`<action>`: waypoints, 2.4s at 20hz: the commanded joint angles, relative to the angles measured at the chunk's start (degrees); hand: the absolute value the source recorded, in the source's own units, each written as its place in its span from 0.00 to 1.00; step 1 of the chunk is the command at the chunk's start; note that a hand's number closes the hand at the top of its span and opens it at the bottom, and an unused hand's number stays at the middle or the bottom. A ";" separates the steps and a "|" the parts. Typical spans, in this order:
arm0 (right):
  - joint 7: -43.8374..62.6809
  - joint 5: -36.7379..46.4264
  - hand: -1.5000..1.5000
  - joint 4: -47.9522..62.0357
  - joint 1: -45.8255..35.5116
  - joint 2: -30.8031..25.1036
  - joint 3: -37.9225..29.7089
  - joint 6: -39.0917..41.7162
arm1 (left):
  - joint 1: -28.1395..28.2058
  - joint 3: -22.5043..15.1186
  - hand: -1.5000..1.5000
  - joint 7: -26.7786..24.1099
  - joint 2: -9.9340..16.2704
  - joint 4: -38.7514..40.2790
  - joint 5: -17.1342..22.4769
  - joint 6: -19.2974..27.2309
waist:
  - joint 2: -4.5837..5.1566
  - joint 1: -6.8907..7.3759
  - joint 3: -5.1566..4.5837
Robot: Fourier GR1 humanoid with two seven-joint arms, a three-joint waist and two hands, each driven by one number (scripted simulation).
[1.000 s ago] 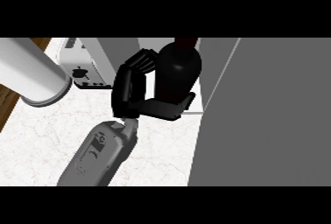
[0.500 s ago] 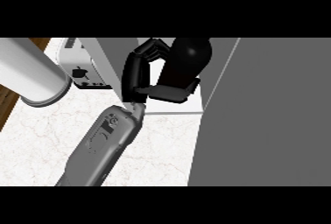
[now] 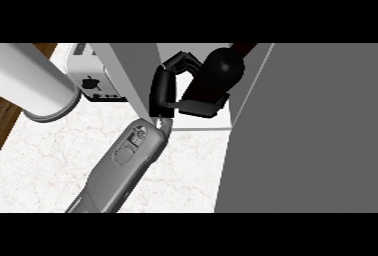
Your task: Pick up the wine, place it into the cabinet and close the cabinet
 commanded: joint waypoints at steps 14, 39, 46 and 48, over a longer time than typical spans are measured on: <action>-2.11 -2.91 0.00 -4.15 4.74 3.11 2.03 0.87 | -1.57 -5.44 1.00 -13.85 -0.06 19.43 8.60 1.30 | 0.16 -0.27 0.02; 0.10 -4.63 0.00 -1.47 -0.14 1.91 -0.15 1.03 | -16.49 5.90 1.00 -27.26 -0.06 46.88 22.12 -5.86 | 0.67 -1.91 -0.04; -0.26 -6.95 0.00 -0.53 -1.62 1.61 -0.74 2.07 | -19.08 6.18 1.00 -30.13 -0.04 51.10 21.98 -2.11 | 1.09 -3.40 -0.05; -2.06 -4.96 0.00 -2.15 2.47 2.74 1.42 2.86 | -20.95 6.67 1.00 -29.09 0.34 53.64 20.57 0.28 | 0.98 -2.52 0.00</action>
